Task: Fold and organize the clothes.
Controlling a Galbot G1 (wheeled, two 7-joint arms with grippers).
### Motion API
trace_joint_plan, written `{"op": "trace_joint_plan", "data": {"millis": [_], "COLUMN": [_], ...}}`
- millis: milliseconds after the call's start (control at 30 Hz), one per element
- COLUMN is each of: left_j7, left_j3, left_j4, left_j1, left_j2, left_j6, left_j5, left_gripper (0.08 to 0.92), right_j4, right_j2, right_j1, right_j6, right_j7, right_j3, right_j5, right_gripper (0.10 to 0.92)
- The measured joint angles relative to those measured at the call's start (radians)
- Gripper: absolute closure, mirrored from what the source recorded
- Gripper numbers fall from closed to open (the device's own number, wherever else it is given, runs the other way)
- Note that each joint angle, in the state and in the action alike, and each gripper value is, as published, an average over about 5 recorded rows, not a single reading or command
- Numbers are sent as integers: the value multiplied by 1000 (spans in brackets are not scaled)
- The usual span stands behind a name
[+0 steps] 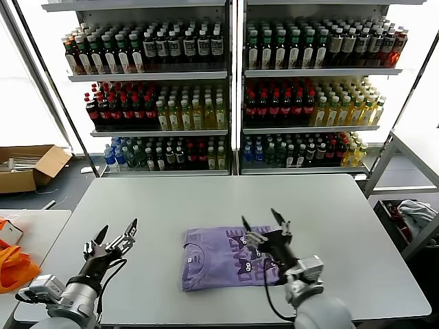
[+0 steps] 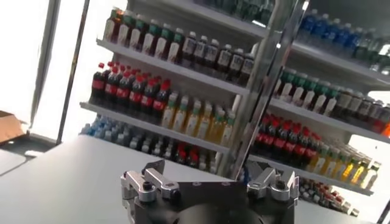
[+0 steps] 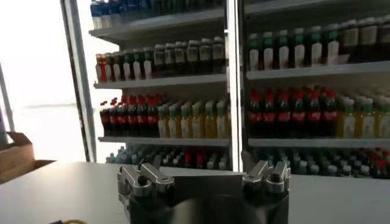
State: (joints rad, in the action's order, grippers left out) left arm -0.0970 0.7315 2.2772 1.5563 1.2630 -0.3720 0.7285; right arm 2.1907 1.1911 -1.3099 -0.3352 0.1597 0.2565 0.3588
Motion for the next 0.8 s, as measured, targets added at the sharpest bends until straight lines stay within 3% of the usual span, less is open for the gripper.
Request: {"op": "trace_joint_plan", "data": {"millis": [367,800], "left_j7": [167,397], "left_j3": [112,230], "left_j4": [36,20], "left_j1": [-15,-12], "left_j2": [26,59], "left_j6": [-1,59], "left_j5": [-50,-178], "left_gripper": [177,177], "right_j4": [36,-29], "right_j2": [36,102], "right_j1": [-193,-247], "right_j6": [137,276], "right_j7": [-145,-341], "right_j3": [278,483], "right_j5": [23,1], "right_gripper": [203,203]}}
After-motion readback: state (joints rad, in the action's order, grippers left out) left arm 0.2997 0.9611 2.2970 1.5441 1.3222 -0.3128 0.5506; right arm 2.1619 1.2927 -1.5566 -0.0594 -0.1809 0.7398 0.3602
